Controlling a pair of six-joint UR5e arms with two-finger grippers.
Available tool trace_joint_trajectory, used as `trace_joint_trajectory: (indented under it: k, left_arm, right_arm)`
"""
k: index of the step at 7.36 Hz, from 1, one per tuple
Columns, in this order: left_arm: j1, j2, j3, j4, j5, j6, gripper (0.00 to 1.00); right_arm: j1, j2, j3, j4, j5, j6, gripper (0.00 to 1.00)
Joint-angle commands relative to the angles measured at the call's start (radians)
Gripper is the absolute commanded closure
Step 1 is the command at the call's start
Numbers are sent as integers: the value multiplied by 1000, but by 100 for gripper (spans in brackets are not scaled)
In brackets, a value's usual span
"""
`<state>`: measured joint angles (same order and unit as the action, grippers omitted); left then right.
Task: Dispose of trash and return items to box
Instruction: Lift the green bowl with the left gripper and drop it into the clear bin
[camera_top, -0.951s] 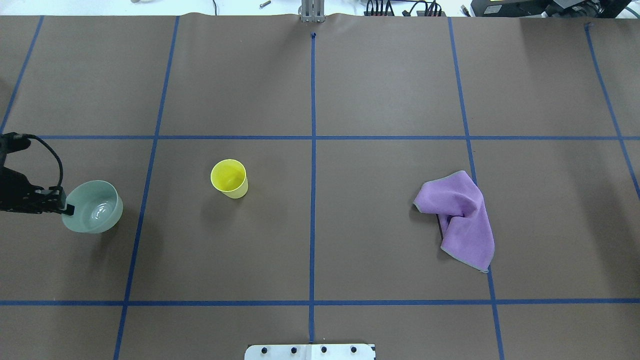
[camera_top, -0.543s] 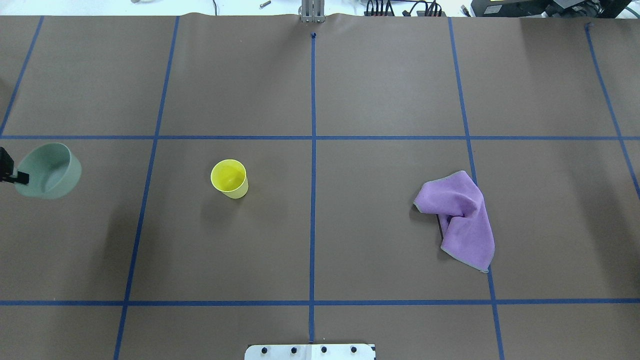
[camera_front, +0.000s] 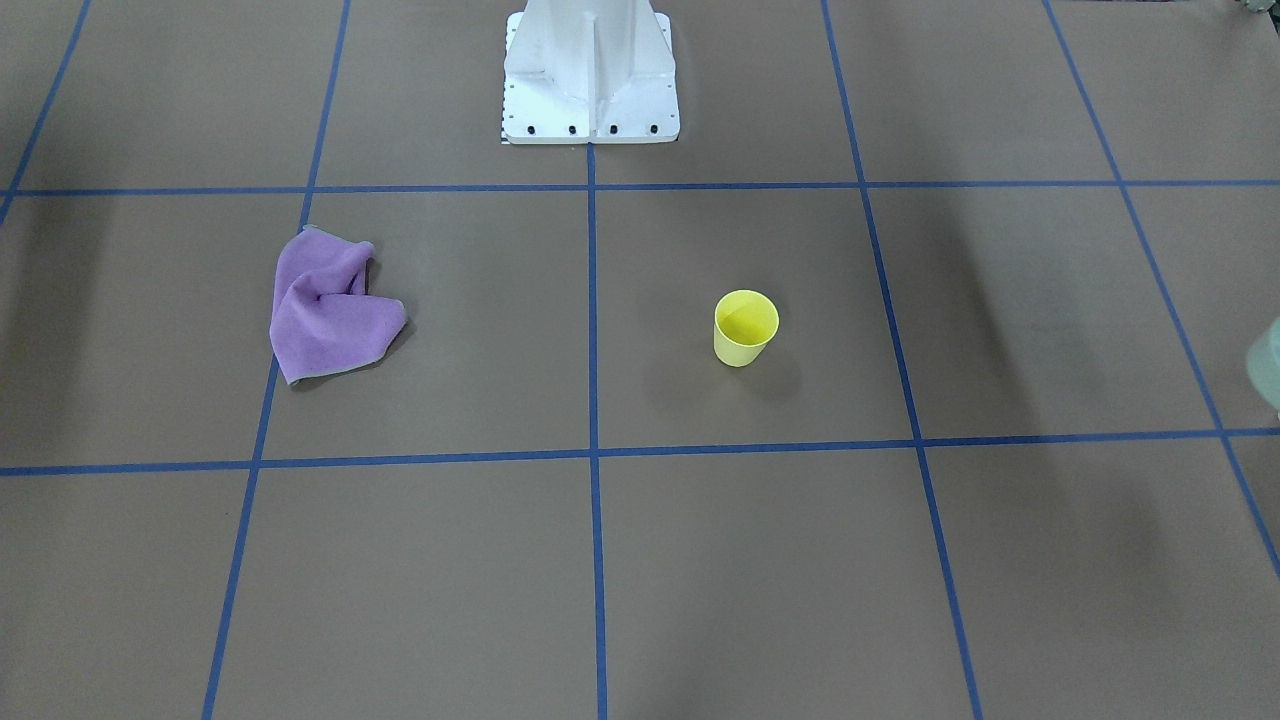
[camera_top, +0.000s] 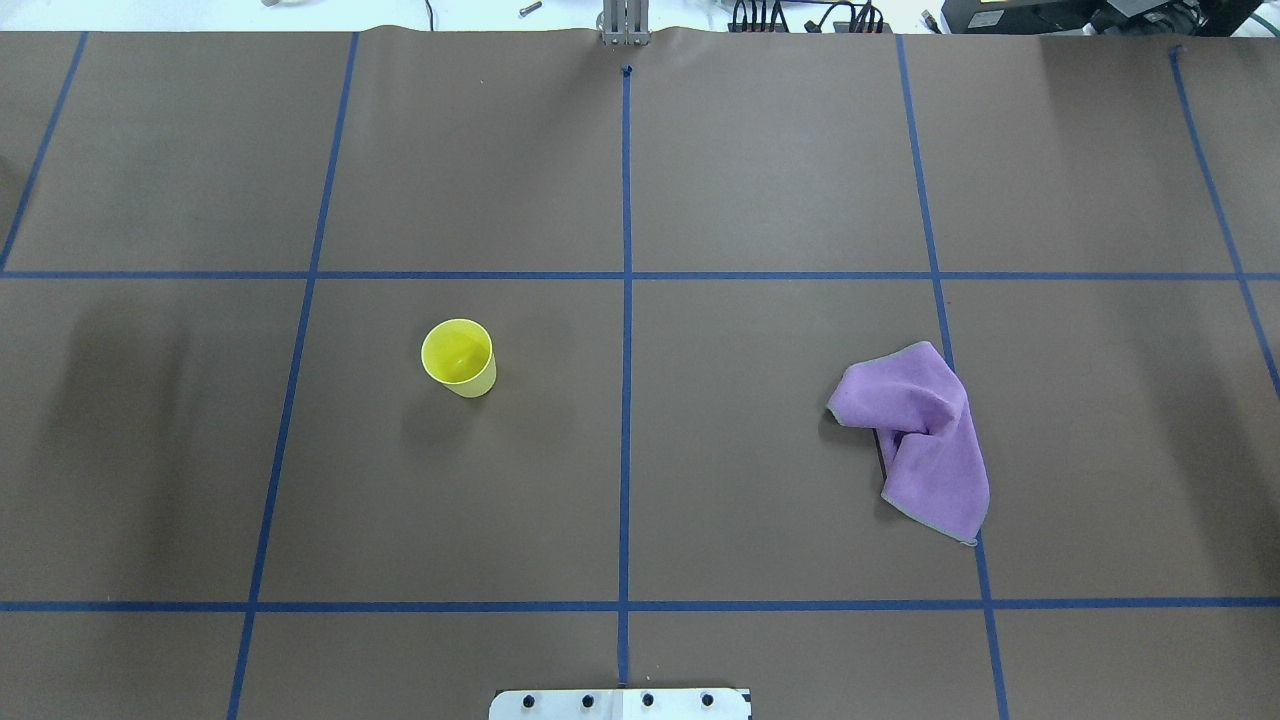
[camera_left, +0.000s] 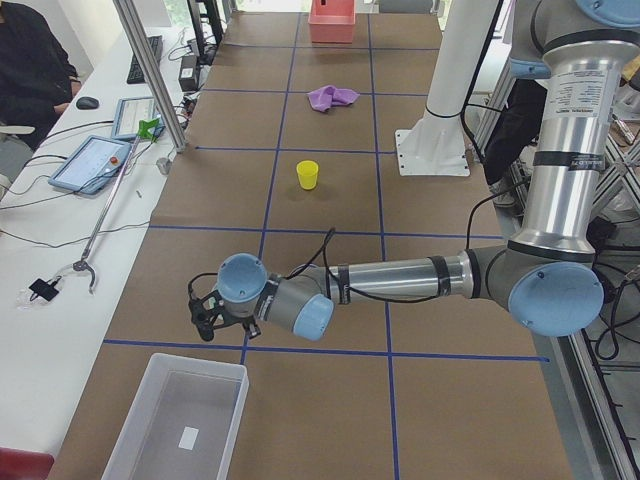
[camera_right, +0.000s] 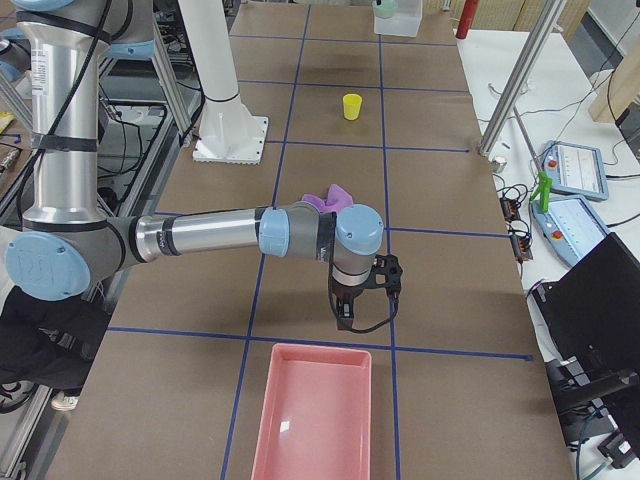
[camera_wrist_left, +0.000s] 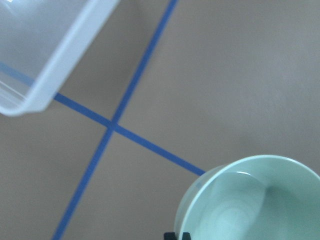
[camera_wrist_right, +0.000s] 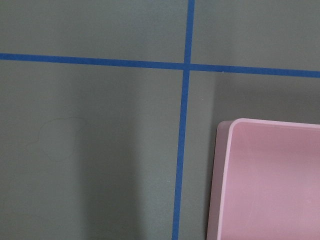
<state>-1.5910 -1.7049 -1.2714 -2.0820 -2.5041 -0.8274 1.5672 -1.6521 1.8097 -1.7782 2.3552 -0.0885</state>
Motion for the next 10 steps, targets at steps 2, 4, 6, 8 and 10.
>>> trace_joint_trajectory:
  k: [2,4,6,8,10]
  left_arm:
    - [-98,-166,310,7,120,63,100]
    - [-98,-261,496,-47,184,59,100]
    - [-93,-288,589,-137,252,45,100]
    - [-89,-289,638,-209,264,44,79]
    - [-60,-283,650,-329,266,-117,49]
  right_arm:
    - [-32,0,36,2,-2,73,0]
    - [-35,8,37,0,-2,76,0]
    - [-39,8,37,0,-2,76,0]
    - [-41,9,39,0,-2,76,0]
    - [-42,9,39,0,-1,76,0]
